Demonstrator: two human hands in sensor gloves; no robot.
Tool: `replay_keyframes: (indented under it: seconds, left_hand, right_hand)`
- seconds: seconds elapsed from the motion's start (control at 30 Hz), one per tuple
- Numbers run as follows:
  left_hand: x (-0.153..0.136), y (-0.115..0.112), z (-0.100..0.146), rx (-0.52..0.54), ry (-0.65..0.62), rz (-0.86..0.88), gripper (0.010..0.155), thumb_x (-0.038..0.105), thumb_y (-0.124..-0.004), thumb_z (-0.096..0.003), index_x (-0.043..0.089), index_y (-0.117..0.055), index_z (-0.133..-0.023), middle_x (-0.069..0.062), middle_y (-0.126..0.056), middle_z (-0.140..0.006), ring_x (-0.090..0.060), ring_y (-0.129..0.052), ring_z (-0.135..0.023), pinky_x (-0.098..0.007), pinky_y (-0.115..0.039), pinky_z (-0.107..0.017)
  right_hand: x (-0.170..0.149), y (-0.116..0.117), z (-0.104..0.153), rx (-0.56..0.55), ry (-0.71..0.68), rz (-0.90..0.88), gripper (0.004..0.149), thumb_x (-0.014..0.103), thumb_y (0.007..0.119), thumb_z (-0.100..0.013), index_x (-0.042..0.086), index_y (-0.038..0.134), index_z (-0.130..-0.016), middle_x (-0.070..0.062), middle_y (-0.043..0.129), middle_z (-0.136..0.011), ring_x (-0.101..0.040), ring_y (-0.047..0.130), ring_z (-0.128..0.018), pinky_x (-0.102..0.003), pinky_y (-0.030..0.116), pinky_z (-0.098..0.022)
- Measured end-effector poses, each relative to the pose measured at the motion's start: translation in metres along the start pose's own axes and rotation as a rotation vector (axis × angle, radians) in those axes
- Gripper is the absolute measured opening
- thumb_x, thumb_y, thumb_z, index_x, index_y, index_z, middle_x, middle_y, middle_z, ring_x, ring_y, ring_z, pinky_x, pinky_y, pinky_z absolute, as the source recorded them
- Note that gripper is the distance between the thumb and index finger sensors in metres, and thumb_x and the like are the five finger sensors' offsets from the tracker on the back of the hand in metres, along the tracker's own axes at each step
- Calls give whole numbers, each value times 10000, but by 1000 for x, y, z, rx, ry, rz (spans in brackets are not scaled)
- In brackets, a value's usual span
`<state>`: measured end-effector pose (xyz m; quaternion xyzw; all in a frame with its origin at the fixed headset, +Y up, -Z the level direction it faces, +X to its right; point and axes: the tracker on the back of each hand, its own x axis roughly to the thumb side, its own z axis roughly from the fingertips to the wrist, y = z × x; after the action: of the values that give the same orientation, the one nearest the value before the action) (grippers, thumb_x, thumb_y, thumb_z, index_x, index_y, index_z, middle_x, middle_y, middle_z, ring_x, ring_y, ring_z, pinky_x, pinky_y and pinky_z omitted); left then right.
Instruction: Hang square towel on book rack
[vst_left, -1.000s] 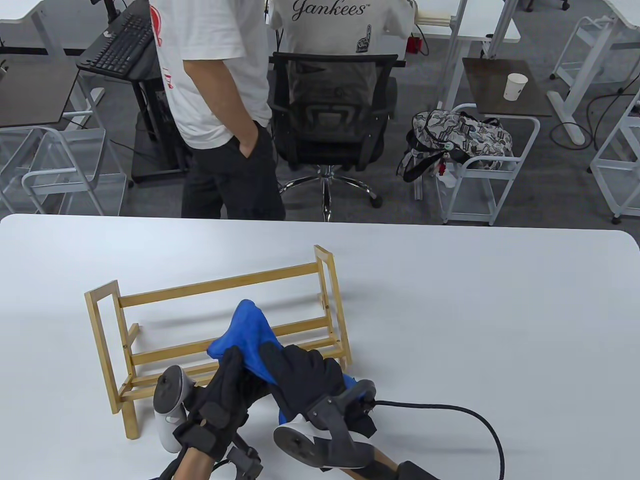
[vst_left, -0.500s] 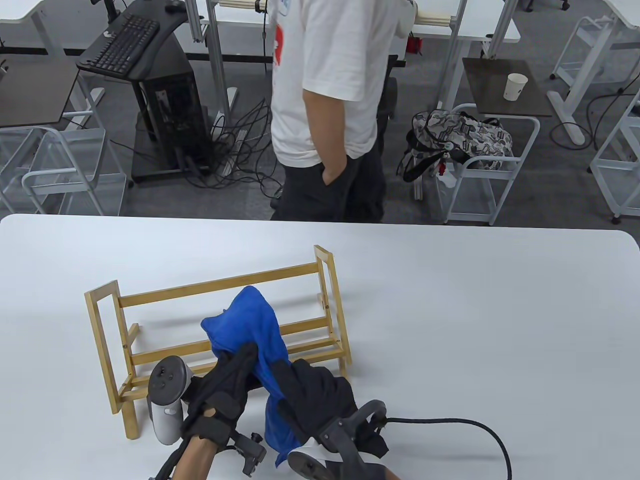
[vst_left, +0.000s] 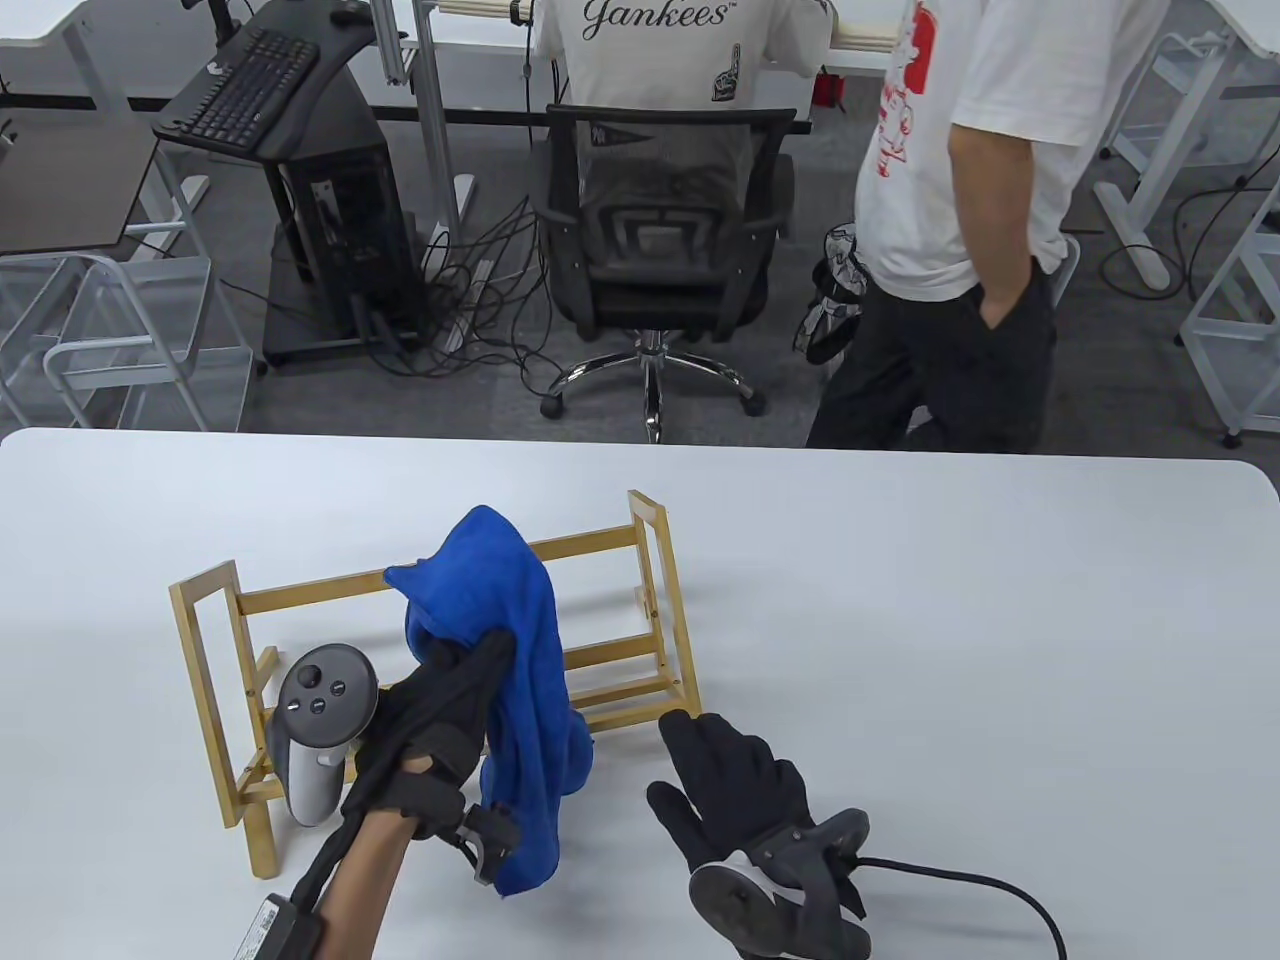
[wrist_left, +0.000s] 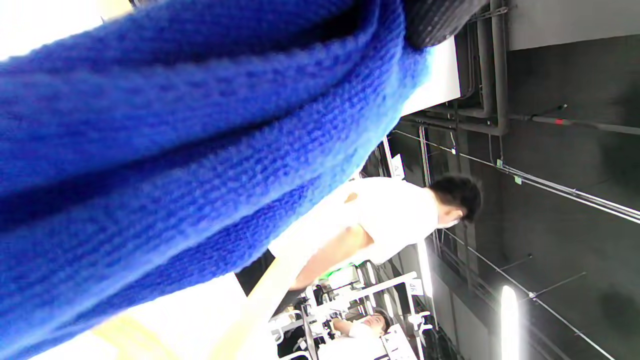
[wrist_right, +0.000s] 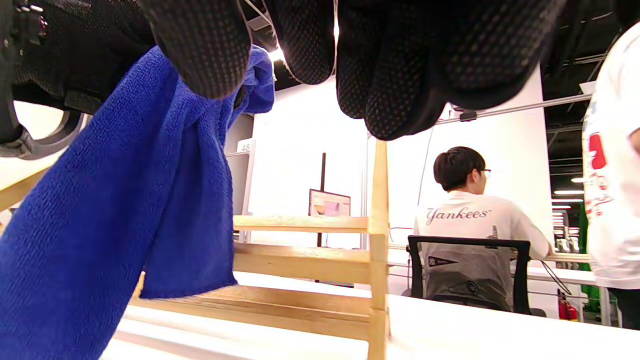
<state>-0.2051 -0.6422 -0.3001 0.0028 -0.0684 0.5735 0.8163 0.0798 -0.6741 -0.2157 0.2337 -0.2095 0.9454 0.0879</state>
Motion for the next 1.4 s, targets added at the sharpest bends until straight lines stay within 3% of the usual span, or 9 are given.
replay_keyframes:
  seconds: [0.57, 1.13, 1.4]
  left_hand:
    - [17, 21, -65, 43, 37, -253, 575, 491, -647, -614, 441, -399, -1130, -26, -868, -998, -242, -932, -831, -395, -827, -548]
    - [-9, 37, -113, 175, 151, -513, 569, 509, -650, -604, 418, -447, -1128, -20, -861, -990, -261, -904, -854, -416, -812, -564]
    - [-27, 42, -130, 239, 184, -693, 580, 512, -652, -595, 350, -482, -1126, 3, -827, -1035, -313, -801, -962, -480, -739, -649]
  right_hand:
    - [-23, 1, 3, -27, 74, 22, 601, 374, 745, -624, 21, 591, -1085, -296, 741, -977, -439, 865, -734, -527, 797, -463]
    - [-35, -3, 2, -48, 115, 45, 594, 374, 740, -626, 22, 597, -1082, -290, 748, -973, -435, 868, -730, -524, 800, -461]
    - [-41, -3, 1, -48, 134, 55, 585, 374, 737, -627, 22, 607, -1077, -289, 751, -971, -434, 871, -727, -524, 800, -461]
